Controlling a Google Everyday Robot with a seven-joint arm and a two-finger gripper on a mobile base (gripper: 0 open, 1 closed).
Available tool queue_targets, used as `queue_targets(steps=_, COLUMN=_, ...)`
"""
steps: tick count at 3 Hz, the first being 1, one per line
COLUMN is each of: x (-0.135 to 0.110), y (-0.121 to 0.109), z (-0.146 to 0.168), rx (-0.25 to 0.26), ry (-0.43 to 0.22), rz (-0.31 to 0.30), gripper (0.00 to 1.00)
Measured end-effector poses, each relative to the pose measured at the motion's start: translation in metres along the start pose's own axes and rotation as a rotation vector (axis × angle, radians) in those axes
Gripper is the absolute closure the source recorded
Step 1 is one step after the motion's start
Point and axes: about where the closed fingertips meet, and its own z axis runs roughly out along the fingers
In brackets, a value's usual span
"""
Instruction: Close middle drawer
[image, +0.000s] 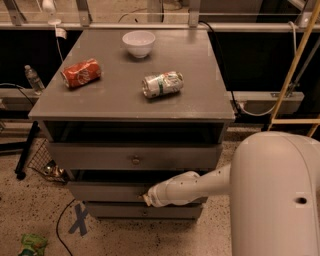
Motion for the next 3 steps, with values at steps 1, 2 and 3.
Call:
queue_targets(steps=1, x=0.0002, y=0.0011, z=0.0009, rx=-0.002, ry=0.001, rz=-0.001, gripper=0.95)
queue_targets(steps=2, x=0.0004, y=0.0017, z=0.0015, rx=-0.003, ry=0.002, rz=-0.001, gripper=1.0)
queue_targets(steps=3, x=0.0004, y=0.0017, z=0.0015, rx=-0.003, ry=0.002, rz=-0.001, gripper=1.0)
